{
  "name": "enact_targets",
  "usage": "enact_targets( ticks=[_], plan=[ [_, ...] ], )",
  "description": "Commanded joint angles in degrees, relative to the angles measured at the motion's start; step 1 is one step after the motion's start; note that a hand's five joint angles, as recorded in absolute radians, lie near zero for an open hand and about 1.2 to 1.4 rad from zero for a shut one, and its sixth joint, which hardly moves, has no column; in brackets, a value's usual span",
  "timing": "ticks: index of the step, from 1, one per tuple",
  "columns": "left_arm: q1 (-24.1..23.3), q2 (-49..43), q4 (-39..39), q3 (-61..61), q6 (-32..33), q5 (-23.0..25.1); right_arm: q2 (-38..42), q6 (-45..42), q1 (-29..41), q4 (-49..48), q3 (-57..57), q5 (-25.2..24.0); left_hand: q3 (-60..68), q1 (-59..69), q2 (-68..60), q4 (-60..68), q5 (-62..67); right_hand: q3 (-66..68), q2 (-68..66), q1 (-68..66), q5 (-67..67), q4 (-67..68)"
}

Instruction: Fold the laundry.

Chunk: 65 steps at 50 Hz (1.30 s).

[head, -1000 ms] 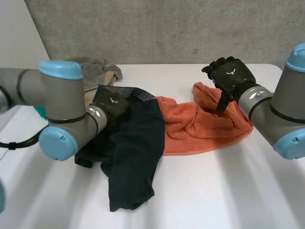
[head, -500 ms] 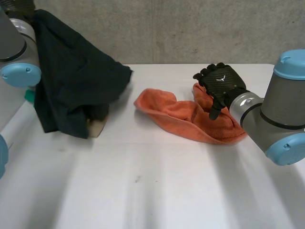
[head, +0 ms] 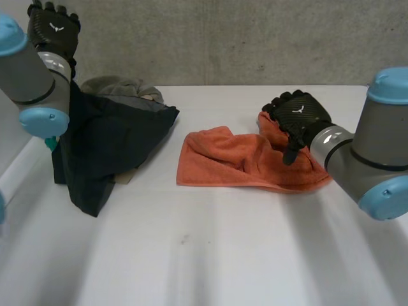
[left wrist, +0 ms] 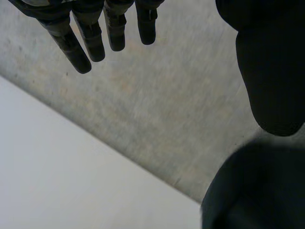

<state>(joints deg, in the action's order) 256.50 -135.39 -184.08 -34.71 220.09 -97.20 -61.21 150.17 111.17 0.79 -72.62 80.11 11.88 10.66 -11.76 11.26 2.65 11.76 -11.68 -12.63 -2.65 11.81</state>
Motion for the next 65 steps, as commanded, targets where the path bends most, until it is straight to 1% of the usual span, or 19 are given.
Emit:
enact_targets(
  ticks=[1, 7, 10, 14, 19, 29, 33, 35, 37, 38, 39, 40, 41, 44, 51, 56, 63, 64, 65],
  plan=[
    [-5.2, 14.2, 5.3, -14.4, -7.2, 3.6, -0.1, -1.9, -3.3, 6.2, 3.6, -2.1, -1.9, -0.7, 1.8, -1.3, -2.7, -1.8, 1.7, 2.6, 2.6, -1.8],
    [-13.3, 18.8, 12.8, -21.4, -14.6, 13.7, 5.2, -9.3, -5.3, 13.5, 11.1, -5.5, -1.9, -0.7, 1.8, -1.3, -2.7, -1.8, 1.7, 2.6, 2.6, -1.8],
    [-16.7, 17.2, 14.6, -21.3, -17.1, 15.7, 7.8, -12.8, -5.8, 15.5, 14.1, -6.1, -1.9, -0.7, 1.8, -1.3, -2.7, -1.8, 1.7, 2.6, 2.6, -1.8],
    [-22.4, 9.6, 16.2, -19.9, -18.8, 15.0, 12.2, -18.8, -6.8, 16.8, 17.9, -7.8, -1.9, -0.7, 1.8, -1.3, -2.7, -1.8, 1.7, 2.6, 2.6, -1.8],
    [-28.1, -3.0, 15.4, -10.5, -15.7, 10.4, 18.2, -26.7, -8.0, 14.7, 21.1, -11.2, -1.9, -0.7, 1.8, -1.3, -2.7, -1.4, 1.3, 2.3, 2.3, -1.5],
    [-30.0, -23.6, 17.9, 16.2, -2.0, 6.3, 26.4, -39.2, -9.0, 7.6, 23.8, -13.0, -1.9, -0.7, 1.8, -1.3, -2.7, 0.1, -0.2, 0.8, 0.8, 0.0],
    [-30.2, -29.9, 21.1, 25.6, 6.5, 4.3, 27.0, -39.4, -9.3, 7.7, 23.6, -13.0, -1.9, -0.7, 1.8, -1.3, -2.7, 12.3, -12.4, -11.5, -11.4, 12.3],
    [-30.6, -32.4, 21.8, 30.0, 10.5, 3.4, 26.6, -38.3, -9.1, 7.7, 23.3, -12.9, 0.3, 1.5, -0.4, 0.9, -0.5, 33.8, -33.9, -32.9, -32.9, 33.8],
    [-30.8, -33.4, 21.8, 31.7, 12.4, 3.4, 25.6, -37.3, -9.0, 7.9, 22.9, -12.7, 15.9, 17.1, -16.0, 16.5, 15.1, 57.8, -57.9, -57.0, -56.9, 57.8],
    [-31.0, -33.7, 21.7, 32.5, 13.3, 3.3, 24.2, -36.2, -8.9, 8.1, 22.0, -12.5, 38.8, 40.0, -38.9, 39.4, 38.0, 68.1, -68.2, -67.3, -67.2, 68.1],
    [-31.1, -33.7, 21.4, 32.5, 13.4, 3.2, 23.3, -35.6, -8.9, 8.1, 21.4, -12.5, 52.5, 53.7, -52.6, 53.1, 51.8, 68.2, -68.3, -67.4, -67.4, 68.2],
    [-31.2, -33.5, 21.0, 32.3, 13.3, 3.2, 22.3, -34.7, -8.9, 8.0, 20.7, -12.4, 65.3, 66.5, -65.4, 65.9, 64.5, 68.2, -68.3, -67.4, -67.4, 68.2],
    [-31.3, -33.4, 20.5, 32.2, 13.2, 3.2, 21.3, -33.8, -8.9, 8.0, 19.9, -12.3, 68.1, 69.3, -68.2, 68.7, 67.3, 68.2, -68.3, -67.4, -67.4, 68.2],
    [-31.8, -30.9, 17.5, 30.7, 11.6, 1.8, 16.5, -28.9, -9.1, 8.1, 16.4, -12.2, 68.1, 69.3, -68.2, 68.7, 67.3, 68.2, -68.3, -67.4, -67.4, 68.2],
    [-30.7, -11.4, 19.1, 13.8, 1.7, -1.6, 2.9, -14.9, -10.7, 10.5, 10.4, -12.3, 68.1, 69.3, -68.2, 68.7, 67.3, 68.2, -68.3, -67.4, -67.4, 68.2],
    [-28.1, 7.4, 16.7, -2.3, -6.1, 1.6, -6.6, -3.4, -13.5, 18.8, 11.3, -13.2, 68.1, 69.3, -68.2, 68.7, 67.3, 68.2, -68.3, -67.4, -67.4, 68.2],
    [-26.0, 17.8, 13.8, -12.6, -11.7, 8.2, -11.8, 7.1, -14.0, 25.3, 14.1, -16.6, 68.1, 69.3, -68.2, 68.7, 67.3, 68.2, -68.3, -67.4, -67.4, 68.2],
    [-25.6, 17.9, 14.4, -14.1, -13.9, 8.6, -12.4, 9.3, -12.8, 26.5, 14.3, -16.7, 45.5, 46.7, -45.6, 46.1, 44.7, 68.2, -68.3, -67.4, -67.4, 68.2],
    [-25.6, 17.6, 14.6, -14.6, -15.0, 8.7, -12.6, 10.1, -12.1, 27.1, 14.5, -16.7, 31.1, 32.3, -31.2, 31.7, 30.3, 68.2, -68.3, -67.4, -67.4, 68.2]
  ],
)
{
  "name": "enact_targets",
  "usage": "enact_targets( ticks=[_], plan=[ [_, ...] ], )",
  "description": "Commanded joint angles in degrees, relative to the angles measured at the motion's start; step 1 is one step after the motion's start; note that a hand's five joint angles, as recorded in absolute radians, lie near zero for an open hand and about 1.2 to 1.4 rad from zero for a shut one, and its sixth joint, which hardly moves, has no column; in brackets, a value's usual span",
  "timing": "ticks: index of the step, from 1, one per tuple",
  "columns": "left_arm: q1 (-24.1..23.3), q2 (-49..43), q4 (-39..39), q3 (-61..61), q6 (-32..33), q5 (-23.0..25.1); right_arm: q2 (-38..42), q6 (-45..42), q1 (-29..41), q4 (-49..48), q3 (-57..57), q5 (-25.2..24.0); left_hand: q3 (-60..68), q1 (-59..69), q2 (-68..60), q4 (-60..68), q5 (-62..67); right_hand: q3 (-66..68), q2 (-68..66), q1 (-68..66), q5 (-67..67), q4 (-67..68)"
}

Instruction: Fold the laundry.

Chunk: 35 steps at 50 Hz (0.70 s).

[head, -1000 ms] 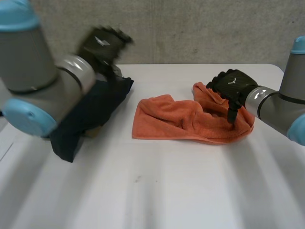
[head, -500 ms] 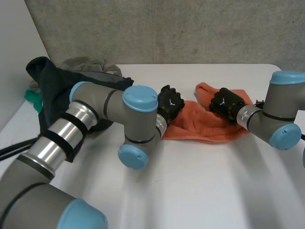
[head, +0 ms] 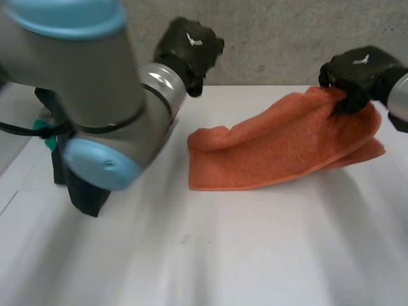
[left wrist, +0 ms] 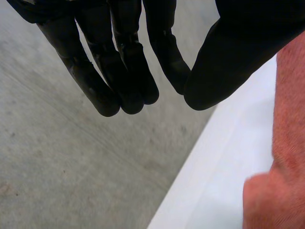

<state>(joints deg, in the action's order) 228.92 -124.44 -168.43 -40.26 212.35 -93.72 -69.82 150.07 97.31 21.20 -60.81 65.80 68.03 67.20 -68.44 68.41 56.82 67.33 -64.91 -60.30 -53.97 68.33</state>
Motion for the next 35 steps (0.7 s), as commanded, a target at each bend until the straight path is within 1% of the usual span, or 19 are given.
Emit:
enact_targets(
  ticks=[1, 3, 5, 6, 9, 13, 19, 21, 23, 24, 27, 28, 30, 32, 35],
  plan=[
    [2.0, 6.3, -0.8, -9.7, -8.5, 5.2, -4.3, 11.0, 2.5, 7.0, 2.9, -2.1, -36.2, -35.3, 36.6, -36.6, -35.0, 12.7, -15.1, -19.7, -16.0, 11.7],
    [1.9, 4.0, -0.4, -11.0, -12.5, 5.0, -5.3, 12.9, 5.1, 7.4, 3.6, -0.8, -47.8, -47.0, 48.3, -48.2, -46.6, 12.7, -15.1, -19.7, -16.0, 11.7],
    [1.8, 1.8, -0.1, -11.3, -15.0, 5.0, -6.1, 13.6, 6.7, 7.4, 3.9, 0.6, -55.6, -54.8, 56.0, -56.0, -54.4, 12.7, -15.1, -19.7, -16.0, 11.7],
    [1.6, -0.5, 0.0, -11.4, -17.6, 5.0, -7.0, 14.1, 8.1, 7.4, 4.1, 2.2, -58.0, -57.2, 58.4, -58.4, -56.8, 12.7, -15.1, -19.7, -16.0, 11.7],
    [1.2, -5.4, 0.6, -10.8, -22.3, 5.7, -9.2, 14.2, 11.0, 7.6, 4.1, 3.6, -58.0, -57.2, 58.4, -58.4, -56.8, 12.7, -15.1, -19.7, -16.0, 11.7],
    [0.1, -11.6, 1.3, -7.7, -25.7, 6.4, -12.3, 13.9, 14.3, 8.4, 3.7, 3.5, -58.0, -57.2, 58.4, -58.4, -56.8, 12.7, -15.1, -19.7, -16.0, 11.7],
    [-1.2, -17.2, 3.6, -1.8, -26.5, 6.1, -16.2, 13.7, 15.5, 9.2, 2.7, 3.6, -58.0, -57.2, 58.4, -58.4, -56.8, 12.7, -15.1, -19.7, -16.0, 11.7],
    [-1.3, -17.8, 5.6, -0.6, -26.5, 5.3, -16.7, 13.6, 15.2, 8.9, 2.4, 3.8, -28.4, -27.5, 28.8, -28.7, -27.2, 12.7, -15.1, -19.7, -16.0, 11.7],
    [-0.8, -17.0, 6.9, -0.5, -26.8, 4.7, -16.5, 13.4, 14.3, 8.7, 2.3, 4.1, 4.8, 5.6, -4.3, 4.4, 6.0, 12.7, -15.1, -19.7, -16.0, 11.7],
    [0.1, -15.2, 7.8, -0.9, -26.5, 3.9, -15.7, 13.1, 13.2, 8.8, 2.3, 4.2, 11.9, 12.7, -11.5, 11.5, 13.1, 12.7, -15.1, -19.7, -16.0, 11.7],
    [1.4, -10.5, 9.7, -2.7, -26.5, 3.3, -13.6, 11.1, 11.9, 9.1, 2.3, 4.8, 12.0, 12.8, -11.6, 11.6, 13.2, 12.7, -15.1, -19.7, -16.0, 11.7],
    [2.1, -6.7, 11.3, -5.0, -26.5, 3.3, -11.9, 9.0, 11.2, 9.6, 2.3, 4.9, 12.0, 12.8, -11.6, 11.6, 13.2, 12.7, -15.1, -19.7, -16.0, 11.7],
    [2.6, -3.2, 12.3, -7.6, -25.8, 3.8, -9.7, 6.0, 10.6, 10.3, 2.3, 5.4, 12.0, 12.8, -11.6, 11.6, 13.2, 12.7, -15.1, -19.7, -16.0, 11.7],
    [3.1, 1.0, 13.3, -11.0, -23.4, 5.8, -6.4, 1.7, 10.3, 11.3, 2.5, 6.3, 12.0, 12.8, -11.6, 11.6, 13.2, 12.7, -15.1, -19.7, -16.0, 11.7],
    [3.6, 3.1, 13.7, -13.6, -20.1, 8.7, -3.0, -1.6, 10.5, 11.6, 2.5, 7.6, 12.0, 12.8, -11.6, 11.6, 13.2, 12.7, -15.1, -19.7, -16.0, 11.7]
  ],
)
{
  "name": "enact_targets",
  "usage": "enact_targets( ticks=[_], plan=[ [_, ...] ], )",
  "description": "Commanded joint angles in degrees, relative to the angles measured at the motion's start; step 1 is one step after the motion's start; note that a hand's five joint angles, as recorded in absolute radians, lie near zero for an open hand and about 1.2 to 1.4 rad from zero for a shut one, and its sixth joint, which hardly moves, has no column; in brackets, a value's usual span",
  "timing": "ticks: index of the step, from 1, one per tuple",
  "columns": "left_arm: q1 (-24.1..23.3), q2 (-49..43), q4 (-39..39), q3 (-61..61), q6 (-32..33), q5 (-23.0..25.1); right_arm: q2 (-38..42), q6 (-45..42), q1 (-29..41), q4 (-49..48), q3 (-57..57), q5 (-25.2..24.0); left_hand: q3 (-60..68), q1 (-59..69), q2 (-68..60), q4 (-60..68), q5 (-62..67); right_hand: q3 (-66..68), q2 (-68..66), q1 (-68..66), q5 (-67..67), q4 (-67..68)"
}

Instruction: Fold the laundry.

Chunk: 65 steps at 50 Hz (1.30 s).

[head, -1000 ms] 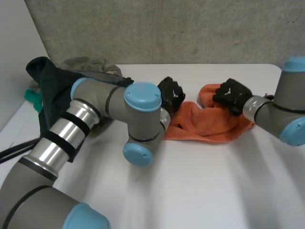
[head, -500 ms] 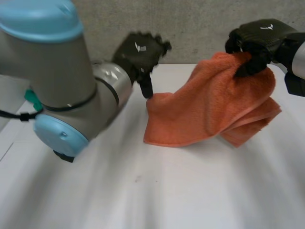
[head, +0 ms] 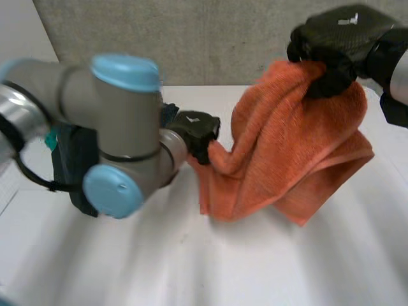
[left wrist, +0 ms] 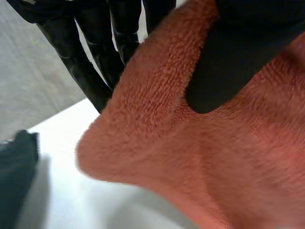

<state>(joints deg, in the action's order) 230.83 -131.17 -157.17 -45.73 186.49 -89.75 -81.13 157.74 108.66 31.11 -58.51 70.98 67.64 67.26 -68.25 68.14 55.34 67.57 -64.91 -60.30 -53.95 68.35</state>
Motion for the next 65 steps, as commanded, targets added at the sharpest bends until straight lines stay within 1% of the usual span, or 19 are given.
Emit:
enact_targets(
  ticks=[1, 4, 8, 13, 17, 18, 19, 20, 21, 23, 24, 31, 36, 42, 47, 52, 58, 62, 65],
  plan=[
    [1.9, 9.8, 2.5, -8.9, 7.9, 6.3, 10.6, -11.0, -0.6, 1.7, 0.1, 3.3, 12.4, 12.7, -11.8, 11.9, 14.7, 12.4, -15.1, -19.7, -16.0, 11.7],
    [2.4, 7.5, 2.7, -8.8, 10.3, 7.0, 14.4, -12.7, 0.9, 1.6, 0.2, 4.3, 12.4, 12.7, -11.8, 11.9, 14.7, 12.4, -15.1, -19.7, -16.0, 11.7],
    [3.3, -0.8, 3.8, -4.6, 13.5, 2.8, 21.0, -13.1, 2.6, 0.1, 0.3, 6.0, 12.4, 12.7, -11.8, 11.9, 14.7, 12.4, -15.1, -19.7, -16.0, 11.7],
    [4.7, -14.6, 6.6, 11.4, 16.1, -4.7, 30.0, -11.4, 4.8, -10.0, 1.4, 7.2, 12.4, 12.7, -11.8, 11.9, 14.7, 12.4, -15.1, -19.7, -16.0, 11.7],
    [4.7, -20.5, 10.2, 22.7, 15.6, -6.4, 34.7, -10.3, 6.6, -19.7, 2.6, 9.1, 10.0, 10.4, -9.4, 9.5, 12.3, 12.4, -15.1, -19.7, -16.0, 11.7],
    [4.7, -21.1, 10.2, 24.6, 15.3, -6.2, 35.4, -10.1, 6.8, -21.4, 2.9, 9.9, 2.9, 3.2, -2.3, 2.4, 5.2, 8.7, -11.4, -16.0, -12.4, 8.0],
    [4.7, -21.4, 10.2, 26.3, 15.0, -6.1, 35.9, -9.9, 7.0, -23.1, 3.1, 10.7, -5.5, -5.2, 6.1, -6.0, -3.2, -6.1, 3.5, -1.2, 2.5, -6.9],
    [4.7, -21.2, 10.0, 28.8, 14.4, -5.5, 36.0, -9.4, 7.4, -25.8, 3.1, 12.2, -24.3, -23.9, 24.9, -24.8, -22.0, -40.1, 37.4, 32.8, 36.5, -40.8],
    [4.7, -20.7, 9.8, 29.5, 14.1, -5.3, 35.9, -9.1, 7.5, -26.7, 3.2, 13.0, -33.3, -32.9, 33.9, -33.8, -31.0, -52.2, 49.6, 45.0, 48.6, -53.0],
    [4.7, -19.5, 9.7, 29.2, 13.5, -5.2, 35.2, -8.5, 7.5, -27.3, 3.2, 14.5, -48.8, -48.4, 49.4, -49.3, -46.5, -57.6, 54.9, 50.3, 54.0, -58.3],
    [4.9, -17.4, 9.5, 27.9, 12.8, -5.3, 33.8, -7.6, 7.5, -26.7, 3.0, 15.4, -57.6, -57.3, 58.2, -58.1, -55.3, -57.6, 54.9, 50.3, 54.0, -58.3],
    [6.6, -3.1, 5.8, 11.0, 11.3, -5.3, 24.4, -5.3, 3.1, -19.3, 0.4, 10.5, -57.6, -57.3, 58.2, -58.1, -55.3, -57.6, 54.9, 50.3, 54.0, -58.3],
    [6.8, 9.9, -1.1, -10.0, 12.7, -4.2, 21.1, -15.0, -2.4, -9.5, 0.4, -2.2, -57.6, -57.3, 58.2, -58.1, -55.3, -55.9, 53.3, 48.7, 52.3, -56.7],
    [4.7, 16.9, -5.6, -27.5, 15.1, -3.8, 22.1, -31.4, -6.1, -2.7, 0.3, -7.3, -49.7, -49.3, 50.3, -50.2, -47.4, -49.0, 46.3, 41.7, 45.4, -49.8],
    [1.8, 17.4, -8.5, -35.9, 15.7, -3.9, 23.6, -44.7, -7.5, -1.9, -1.1, -8.0, -41.5, -41.1, 42.1, -42.0, -39.2, -38.1, 35.4, 30.8, 34.4, -38.8],
    [-1.2, 13.4, -11.7, -37.6, 15.0, -5.2, 26.1, -53.6, -9.9, -3.2, -3.6, -11.5, -45.3, -44.9, 45.9, -45.8, -43.0, -32.5, 29.8, 25.2, 28.9, -33.3],
    [-1.5, 7.1, -14.5, -34.5, 14.9, -8.9, 28.8, -51.7, -10.8, -6.1, -4.9, -14.5, -51.7, -51.3, 52.3, -52.2, -49.4, -29.8, 27.2, 22.6, 26.2, -30.6],
    [-1.3, 3.5, -15.8, -30.3, 15.7, -11.2, 30.0, -46.0, -10.5, -9.0, -5.1, -15.1, -53.4, -53.0, 54.0, -53.9, -51.1, -15.7, 13.1, 8.4, 12.1, -16.5],
    [-1.3, 1.4, -16.4, -27.4, 16.6, -11.9, 30.0, -40.3, -10.1, -11.2, -5.1, -15.2, -53.4, -53.0, 54.0, -53.9, -51.1, 6.4, -9.1, -13.7, -10.1, 5.7]
  ],
)
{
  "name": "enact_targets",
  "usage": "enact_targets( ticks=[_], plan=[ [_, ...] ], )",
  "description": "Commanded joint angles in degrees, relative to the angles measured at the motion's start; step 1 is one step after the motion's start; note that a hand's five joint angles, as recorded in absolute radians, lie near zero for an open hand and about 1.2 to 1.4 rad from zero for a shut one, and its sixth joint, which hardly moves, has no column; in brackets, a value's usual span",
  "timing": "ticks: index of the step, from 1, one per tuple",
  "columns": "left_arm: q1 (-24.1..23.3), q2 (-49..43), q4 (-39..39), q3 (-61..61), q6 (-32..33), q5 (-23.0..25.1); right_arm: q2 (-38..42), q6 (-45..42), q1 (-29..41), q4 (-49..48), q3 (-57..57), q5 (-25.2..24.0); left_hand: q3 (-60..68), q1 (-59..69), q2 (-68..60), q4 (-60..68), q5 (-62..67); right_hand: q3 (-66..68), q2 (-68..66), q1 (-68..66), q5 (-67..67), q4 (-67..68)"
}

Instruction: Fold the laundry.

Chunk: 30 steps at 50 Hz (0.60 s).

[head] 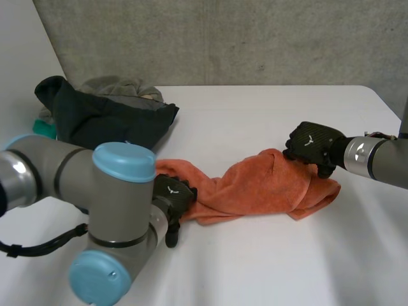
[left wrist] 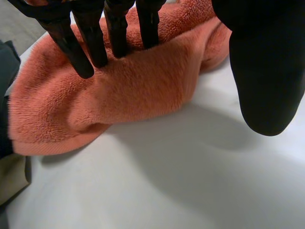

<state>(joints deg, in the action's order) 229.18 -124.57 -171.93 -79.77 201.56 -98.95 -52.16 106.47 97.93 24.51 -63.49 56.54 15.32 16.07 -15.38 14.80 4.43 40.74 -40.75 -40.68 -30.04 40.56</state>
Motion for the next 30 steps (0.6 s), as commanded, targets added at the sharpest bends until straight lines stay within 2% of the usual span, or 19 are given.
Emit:
enact_targets(
  ticks=[1, 5, 8, 9, 10, 11, 15, 19, 20, 25, 26, 30],
  plan=[
    [0.2, -5.7, -1.7, 7.3, 1.9, -2.7, 1.0, 12.4, 0.7, -5.2, -0.1, -0.6, -0.7, -1.5, 0.8, -0.2, 0.2, 39.2, -39.2, -39.3, -39.9, 39.4],
    [0.0, -8.0, -1.9, 10.2, 3.5, -2.6, 0.7, 19.6, 1.0, -8.5, -0.3, -0.1, 9.7, 8.9, -9.6, 10.2, 10.6, 39.3, -39.3, -39.3, -40.0, 39.4],
    [0.0, -9.5, -1.9, 12.7, 4.5, -2.2, 0.7, 23.7, 1.2, -10.2, -0.6, 0.3, 30.3, 29.6, -30.3, 30.8, 31.2, 39.3, -39.3, -39.3, -40.0, 39.4],
    [0.0, -9.9, -1.9, 13.3, 4.6, -2.3, 0.7, 24.5, 1.3, -10.4, -0.7, 0.6, 39.7, 39.0, -39.6, 40.2, 40.6, 39.3, -39.3, -39.3, -40.0, 39.4],
    [0.2, -10.3, -2.0, 14.8, 5.2, -2.4, 0.7, 25.6, 1.5, -11.1, -0.7, 1.1, 61.9, 61.2, -61.9, 62.5, 62.8, 39.3, -39.3, -39.3, -40.0, 39.4],
    [0.3, -10.3, -2.0, 15.6, 5.2, -2.6, 0.7, 26.1, 1.6, -11.2, -0.5, 1.5, 64.7, 63.9, -64.6, 65.2, 65.5, 39.3, -39.3, -39.3, -40.0, 39.4],
    [1.1, -8.8, -2.1, 19.4, 5.2, -3.8, 0.8, 27.2, 2.0, -13.0, 0.7, 5.9, 64.7, 63.9, -64.6, 65.2, 65.6, 39.3, -39.3, -39.3, -40.0, 39.4],
    [1.7, -6.1, -2.9, 25.7, 5.5, -3.5, 0.8, 31.0, 2.4, -17.9, 5.0, 14.7, 64.7, 63.9, -64.6, 65.2, 65.6, 39.3, -39.3, -39.3, -40.0, 39.4],
    [2.1, -5.5, -3.8, 29.6, 5.9, -2.8, 0.7, 33.5, 3.2, -20.4, 7.6, 18.1, 64.7, 63.9, -64.6, 65.2, 65.6, 39.3, -39.3, -39.3, -40.0, 39.4],
    [3.7, -5.9, -9.3, 46.5, 9.2, 1.4, 0.0, 42.4, 4.7, -28.6, 18.1, 27.5, 64.7, 63.9, -64.6, 65.2, 65.6, 39.3, -39.3, -39.3, -40.0, 39.4],
    [4.3, -6.6, -11.4, 52.7, 9.9, 2.0, -0.6, 45.2, 5.0, -30.8, 21.6, 30.8, 64.7, 63.9, -64.6, 65.2, 65.6, 39.3, -39.3, -39.3, -40.0, 39.4],
    [6.2, -6.7, -15.0, 63.7, 8.9, 2.5, -3.0, 50.1, 5.1, -34.4, 27.3, 36.5, 64.7, 63.9, -64.6, 65.2, 65.6, 39.3, -39.3, -39.3, -40.0, 39.4]
  ],
)
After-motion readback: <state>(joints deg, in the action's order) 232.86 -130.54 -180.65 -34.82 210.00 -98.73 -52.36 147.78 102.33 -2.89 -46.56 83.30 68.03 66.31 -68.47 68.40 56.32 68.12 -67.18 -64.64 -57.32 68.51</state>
